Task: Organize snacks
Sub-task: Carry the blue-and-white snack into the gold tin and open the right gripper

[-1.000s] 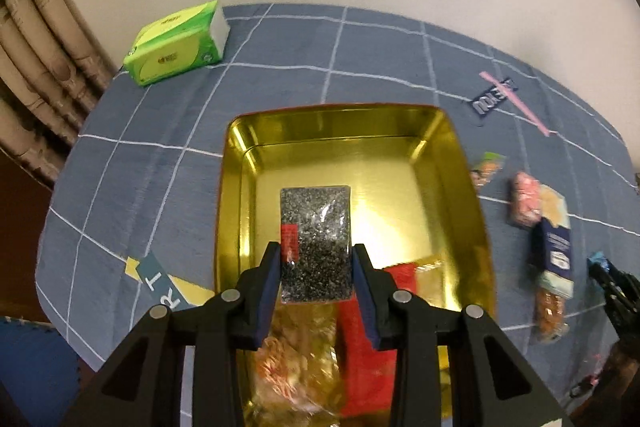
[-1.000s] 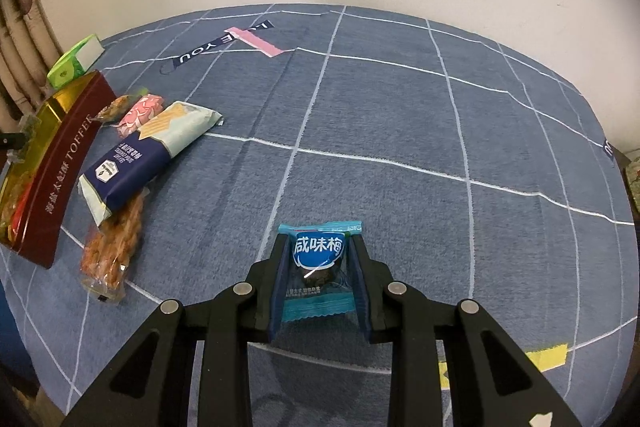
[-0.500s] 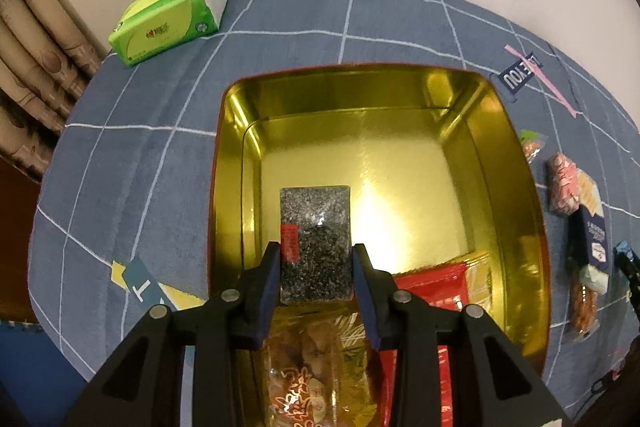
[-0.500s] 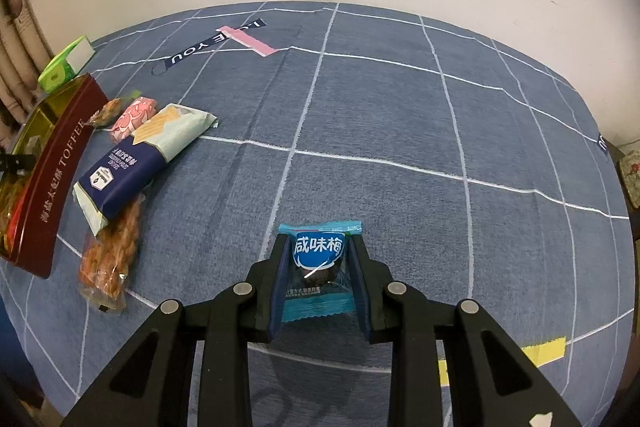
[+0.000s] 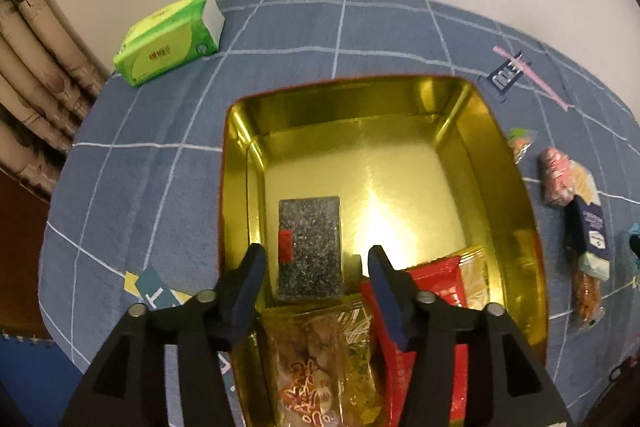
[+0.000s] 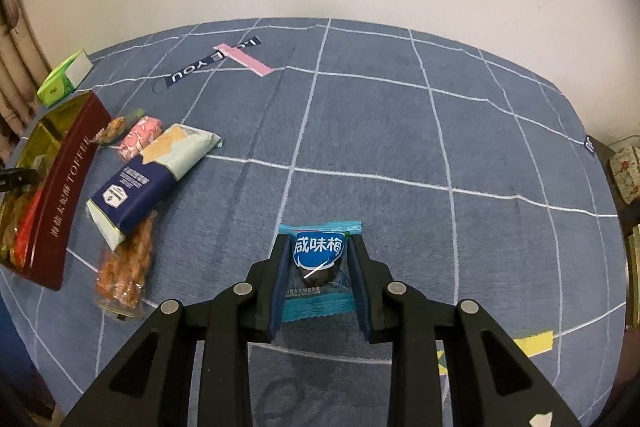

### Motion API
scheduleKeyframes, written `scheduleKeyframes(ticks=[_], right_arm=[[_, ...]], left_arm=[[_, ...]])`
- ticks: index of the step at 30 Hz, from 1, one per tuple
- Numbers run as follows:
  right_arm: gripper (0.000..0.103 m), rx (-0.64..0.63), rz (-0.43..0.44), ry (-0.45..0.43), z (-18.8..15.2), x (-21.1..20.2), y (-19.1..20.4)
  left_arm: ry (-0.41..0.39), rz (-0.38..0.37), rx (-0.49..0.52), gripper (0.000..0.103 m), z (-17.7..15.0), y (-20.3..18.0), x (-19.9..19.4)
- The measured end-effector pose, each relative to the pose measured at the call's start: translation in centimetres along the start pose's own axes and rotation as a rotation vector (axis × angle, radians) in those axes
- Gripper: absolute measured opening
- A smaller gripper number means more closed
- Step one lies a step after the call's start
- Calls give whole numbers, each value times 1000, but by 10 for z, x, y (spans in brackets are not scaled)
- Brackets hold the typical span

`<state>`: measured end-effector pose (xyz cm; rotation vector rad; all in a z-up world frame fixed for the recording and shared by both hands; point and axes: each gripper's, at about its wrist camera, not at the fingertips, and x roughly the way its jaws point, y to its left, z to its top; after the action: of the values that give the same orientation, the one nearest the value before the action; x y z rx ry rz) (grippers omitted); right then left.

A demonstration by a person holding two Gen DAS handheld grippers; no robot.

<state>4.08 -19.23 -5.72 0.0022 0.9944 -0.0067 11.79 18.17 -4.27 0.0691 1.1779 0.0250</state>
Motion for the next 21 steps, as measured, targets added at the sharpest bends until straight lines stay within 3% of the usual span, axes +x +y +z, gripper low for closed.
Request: scheduleKeyframes(ticks=[4, 9, 15, 21], right_arm=[[26, -13, 16, -25, 8, -12, 11], [26, -51, 62, -54, 20, -25, 38], [26, -130, 137, -76, 33, -35, 91], [26, -204, 232, -80, 40, -41, 150]], left_arm=[[-47, -32, -13, 56, -2, 4, -20], [-135, -7, -49, 56, -13, 15, -54], [-213, 82, -154, 56, -35, 45, -80], [-239, 158, -250, 56, -82, 79, -89]])
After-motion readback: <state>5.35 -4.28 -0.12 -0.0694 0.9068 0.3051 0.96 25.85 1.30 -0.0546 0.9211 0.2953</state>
